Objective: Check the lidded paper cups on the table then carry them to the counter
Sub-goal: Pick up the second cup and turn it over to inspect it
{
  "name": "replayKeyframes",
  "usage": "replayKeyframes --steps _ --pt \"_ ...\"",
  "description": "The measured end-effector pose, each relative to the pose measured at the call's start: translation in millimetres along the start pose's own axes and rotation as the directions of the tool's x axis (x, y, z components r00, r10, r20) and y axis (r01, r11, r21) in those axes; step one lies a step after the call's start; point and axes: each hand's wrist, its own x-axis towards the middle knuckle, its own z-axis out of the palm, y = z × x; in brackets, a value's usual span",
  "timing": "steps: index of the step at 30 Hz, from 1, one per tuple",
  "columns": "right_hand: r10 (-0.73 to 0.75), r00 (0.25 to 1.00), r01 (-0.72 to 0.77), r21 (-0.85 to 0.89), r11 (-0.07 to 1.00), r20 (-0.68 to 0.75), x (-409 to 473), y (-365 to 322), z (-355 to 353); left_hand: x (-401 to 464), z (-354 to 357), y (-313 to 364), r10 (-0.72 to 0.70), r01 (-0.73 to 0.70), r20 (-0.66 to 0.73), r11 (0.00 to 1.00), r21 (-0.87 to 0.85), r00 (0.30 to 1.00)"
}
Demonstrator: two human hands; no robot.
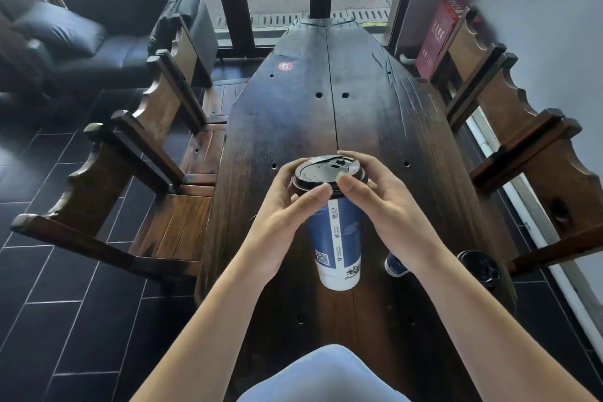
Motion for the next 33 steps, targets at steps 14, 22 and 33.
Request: replayKeyframes --steps 14,22,33 --pt "0.308 0.944 -0.276 -0.228 0.934 0.118 63 88 -35 69 -26 -72 -0.249 0.241 0.005 0.943 0.23 0.969" --pt "0.447 0.877 -0.367 -0.352 0.861 0.179 86 179 -28 100 -50 -142 -0.385 0.349 -0.046 0.77 0.534 0.922" --pt "0.481 0.86 -0.376 -0.426 0.823 0.17 84 249 -9 98 -51 -210 -0.38 0.376 -0.126 0.709 0.597 0.917"
